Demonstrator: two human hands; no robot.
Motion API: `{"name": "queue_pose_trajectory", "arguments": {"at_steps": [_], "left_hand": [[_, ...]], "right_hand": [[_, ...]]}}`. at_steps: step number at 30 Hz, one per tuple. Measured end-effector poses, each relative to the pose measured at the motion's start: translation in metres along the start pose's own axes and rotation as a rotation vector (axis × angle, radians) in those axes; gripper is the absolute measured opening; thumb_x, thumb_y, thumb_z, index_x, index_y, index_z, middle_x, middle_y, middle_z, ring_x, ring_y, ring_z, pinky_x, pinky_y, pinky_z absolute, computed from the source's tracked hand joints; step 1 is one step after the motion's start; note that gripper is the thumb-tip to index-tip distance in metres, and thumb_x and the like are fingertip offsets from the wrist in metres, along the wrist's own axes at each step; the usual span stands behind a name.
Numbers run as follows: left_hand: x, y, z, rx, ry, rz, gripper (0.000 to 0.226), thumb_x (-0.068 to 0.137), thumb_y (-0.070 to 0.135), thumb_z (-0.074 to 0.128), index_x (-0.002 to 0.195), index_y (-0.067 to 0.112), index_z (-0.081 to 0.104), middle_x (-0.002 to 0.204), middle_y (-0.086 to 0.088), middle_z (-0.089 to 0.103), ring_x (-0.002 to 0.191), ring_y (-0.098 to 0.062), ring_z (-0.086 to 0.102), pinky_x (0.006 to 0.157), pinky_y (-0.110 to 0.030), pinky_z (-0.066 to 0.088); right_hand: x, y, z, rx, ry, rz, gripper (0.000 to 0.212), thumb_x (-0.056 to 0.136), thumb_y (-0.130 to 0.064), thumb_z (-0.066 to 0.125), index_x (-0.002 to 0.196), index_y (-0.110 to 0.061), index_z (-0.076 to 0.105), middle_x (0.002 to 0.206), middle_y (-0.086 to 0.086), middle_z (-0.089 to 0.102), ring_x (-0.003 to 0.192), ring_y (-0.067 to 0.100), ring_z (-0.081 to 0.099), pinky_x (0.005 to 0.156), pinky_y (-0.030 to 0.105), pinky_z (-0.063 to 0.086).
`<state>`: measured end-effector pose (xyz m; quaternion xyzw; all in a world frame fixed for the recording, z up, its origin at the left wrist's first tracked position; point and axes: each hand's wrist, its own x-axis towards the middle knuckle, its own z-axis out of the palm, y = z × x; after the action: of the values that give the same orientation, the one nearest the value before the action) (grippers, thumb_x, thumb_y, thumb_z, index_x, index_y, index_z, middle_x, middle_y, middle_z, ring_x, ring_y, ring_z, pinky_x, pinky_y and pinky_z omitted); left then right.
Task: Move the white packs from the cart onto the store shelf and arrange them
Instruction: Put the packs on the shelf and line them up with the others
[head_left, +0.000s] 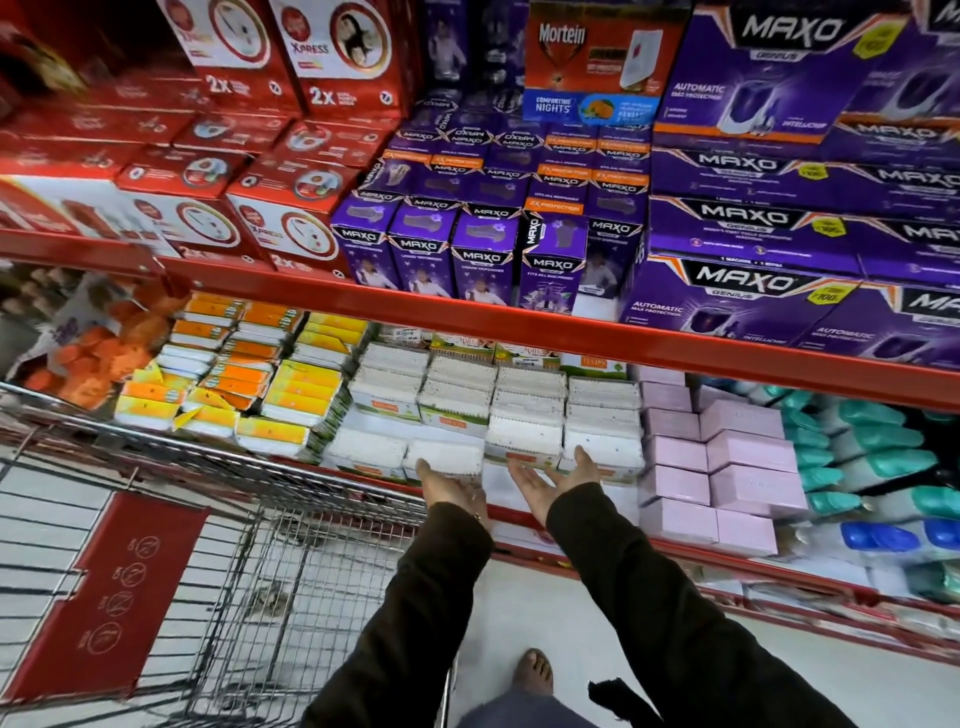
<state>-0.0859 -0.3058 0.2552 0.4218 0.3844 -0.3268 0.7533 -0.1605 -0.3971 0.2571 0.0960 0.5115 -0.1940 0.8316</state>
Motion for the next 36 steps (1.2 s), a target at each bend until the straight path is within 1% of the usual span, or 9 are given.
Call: {"name": "queue_pose_trajectory", "arguments": {"at_steps": [5,8,15,19,23,26,29,32,36], "left_hand": [[0.016,0.023,0.010,0.099,0.008,0.041,0.065,0.099,0.055,0.038,0.153,0.021,0.029,0.159,-0.009,0.031,0.141,-0.033,0.037,0.101,-0.036,0.042],[0.023,0.030,0.018,0.166,0.009,0.020,0.071,0.098,0.059,0.036,0.155,0.018,0.024,0.162,-0.011,0.026,0.142,-0.036,0.036,0.109,-0.044,0.039],[0.014,0.040,0.033,0.164,-0.077,-0.012,0.076,0.094,0.063,0.043,0.154,0.021,0.023,0.162,-0.011,0.024,0.138,-0.033,0.039,0.106,-0.041,0.041],[0.014,0.045,0.032,0.171,-0.115,-0.043,0.082,0.088,0.069,0.047,0.153,0.023,0.028,0.156,-0.012,0.032,0.124,-0.030,0.048,0.084,-0.035,0.051],[0.018,0.048,0.023,0.169,-0.158,-0.110,0.095,0.079,0.076,0.050,0.154,0.022,0.027,0.156,-0.010,0.033,0.135,-0.029,0.043,0.113,-0.041,0.034],[0.009,0.052,0.013,0.123,-0.141,-0.176,0.097,0.087,0.072,0.044,0.159,0.018,0.007,0.163,-0.014,0.018,0.148,-0.035,0.024,0.123,-0.047,0.018],[0.004,0.057,-0.001,0.099,-0.091,-0.208,0.093,0.089,0.069,0.043,0.158,0.021,0.002,0.164,-0.015,0.009,0.150,-0.041,0.015,0.122,-0.050,0.021],[0.004,0.068,-0.017,0.097,-0.069,-0.217,0.089,0.089,0.071,0.041,0.156,0.017,0.018,0.158,-0.017,0.027,0.143,-0.041,0.031,0.117,-0.052,0.030],[0.012,0.089,-0.028,0.180,0.025,-0.026,0.077,0.096,0.062,0.035,0.156,0.016,0.021,0.161,-0.013,0.026,0.145,-0.032,0.031,0.118,-0.049,0.024]], "right_hand": [[0.003,0.001,0.007,-0.014,0.037,-0.018,0.057,0.102,-0.036,0.047,0.146,-0.003,0.031,0.150,0.026,0.035,0.131,0.043,0.047,0.111,0.050,0.040],[0.004,0.001,0.009,-0.025,0.053,-0.026,0.053,0.103,-0.032,0.045,0.145,-0.003,0.032,0.150,0.027,0.036,0.131,0.043,0.047,0.110,0.050,0.040],[0.004,-0.001,0.010,-0.048,0.055,-0.025,0.051,0.103,-0.031,0.044,0.145,-0.004,0.032,0.149,0.028,0.037,0.130,0.044,0.048,0.109,0.050,0.042],[0.003,0.001,0.010,-0.062,0.054,-0.031,0.049,0.103,-0.031,0.045,0.143,-0.004,0.034,0.147,0.028,0.039,0.128,0.044,0.050,0.109,0.051,0.042],[0.002,0.003,0.009,-0.091,0.040,-0.038,0.053,0.102,-0.033,0.046,0.144,-0.004,0.033,0.146,0.025,0.041,0.126,0.044,0.051,0.107,0.051,0.044],[0.000,0.005,0.007,-0.118,0.033,-0.041,0.056,0.101,-0.037,0.048,0.143,-0.002,0.035,0.146,0.025,0.041,0.128,0.043,0.050,0.107,0.050,0.044],[-0.003,0.012,0.008,-0.119,0.028,-0.016,0.064,0.099,-0.040,0.051,0.147,-0.003,0.030,0.151,0.024,0.035,0.132,0.043,0.045,0.110,0.049,0.041],[-0.003,0.027,0.014,-0.140,0.009,0.021,0.066,0.099,-0.036,0.052,0.148,-0.001,0.026,0.154,0.024,0.032,0.134,0.042,0.043,0.112,0.047,0.039],[-0.003,0.051,0.027,-0.199,-0.025,0.067,0.055,0.103,-0.023,0.046,0.149,0.001,0.026,0.153,0.025,0.033,0.134,0.042,0.043,0.112,0.045,0.038]]}}
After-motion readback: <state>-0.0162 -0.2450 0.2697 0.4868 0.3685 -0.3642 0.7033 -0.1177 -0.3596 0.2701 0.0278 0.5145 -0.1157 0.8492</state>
